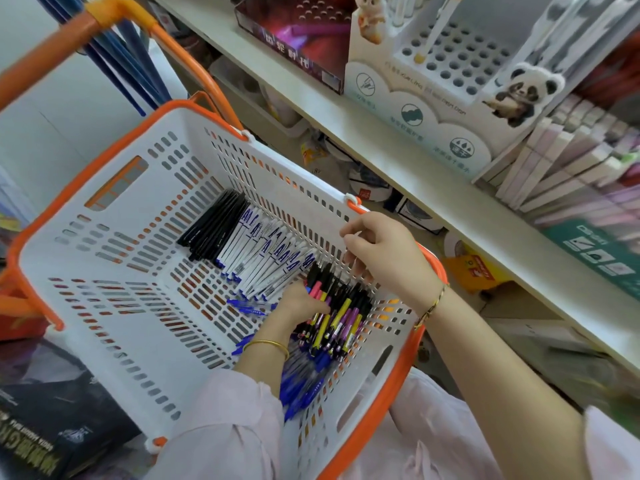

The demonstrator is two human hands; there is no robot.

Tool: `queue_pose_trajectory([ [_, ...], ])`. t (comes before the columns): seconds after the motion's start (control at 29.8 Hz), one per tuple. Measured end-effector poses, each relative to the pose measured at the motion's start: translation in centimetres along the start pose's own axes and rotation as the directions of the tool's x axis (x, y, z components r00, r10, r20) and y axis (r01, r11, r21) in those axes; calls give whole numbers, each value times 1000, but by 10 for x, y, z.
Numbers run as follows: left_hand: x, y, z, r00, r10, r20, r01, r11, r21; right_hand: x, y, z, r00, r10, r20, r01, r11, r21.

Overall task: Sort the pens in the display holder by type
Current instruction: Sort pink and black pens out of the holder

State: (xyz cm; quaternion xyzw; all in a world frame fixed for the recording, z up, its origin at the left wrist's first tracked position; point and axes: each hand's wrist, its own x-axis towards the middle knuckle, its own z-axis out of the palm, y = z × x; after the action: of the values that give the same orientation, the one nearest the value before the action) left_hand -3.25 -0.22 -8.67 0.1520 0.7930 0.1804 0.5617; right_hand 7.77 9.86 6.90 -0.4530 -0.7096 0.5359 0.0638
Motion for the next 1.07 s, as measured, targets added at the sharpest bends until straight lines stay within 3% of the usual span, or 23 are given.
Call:
queue_pose_trajectory([
  [0.13,-4,-5,-7,999,-37,-6,35,981,-191,-2,2,-1,1000,-9,-11,9,1000,-18],
  [0.3,-19,-6,-25,991,-50,127,101,897,-430,-5,0,-5,999,-20,-32,19,1000,-20],
  [0.37,-36,3,-34,980,47,195,77,811,-580,-7,-5,-8,999,-30,-37,30,1000,4],
  [0.47,-65,27,-43,912,301,278,56,580,-813,-12,-17,-19,997,-56,-52,60,995,78],
  [0.57,-92,58,-44,834,486,262,54,400,-915,-19,-35,-37,992,-100,-79,112,979,168],
  [0.64,-114,86,-41,765,597,242,22,350,-936,-25,-47,-54,985,-134,-112,157,961,228],
  [0.77,-161,153,-26,647,725,236,-44,344,-938,-42,-67,-108,953,-204,-223,261,927,270],
  [0.94,-211,247,18,603,731,320,-198,525,-828,-61,-75,-196,876,-239,-418,331,930,162],
  [1.07,-237,313,72,556,772,308,-361,558,-748,-85,-68,-270,819,-205,-535,334,929,156],
])
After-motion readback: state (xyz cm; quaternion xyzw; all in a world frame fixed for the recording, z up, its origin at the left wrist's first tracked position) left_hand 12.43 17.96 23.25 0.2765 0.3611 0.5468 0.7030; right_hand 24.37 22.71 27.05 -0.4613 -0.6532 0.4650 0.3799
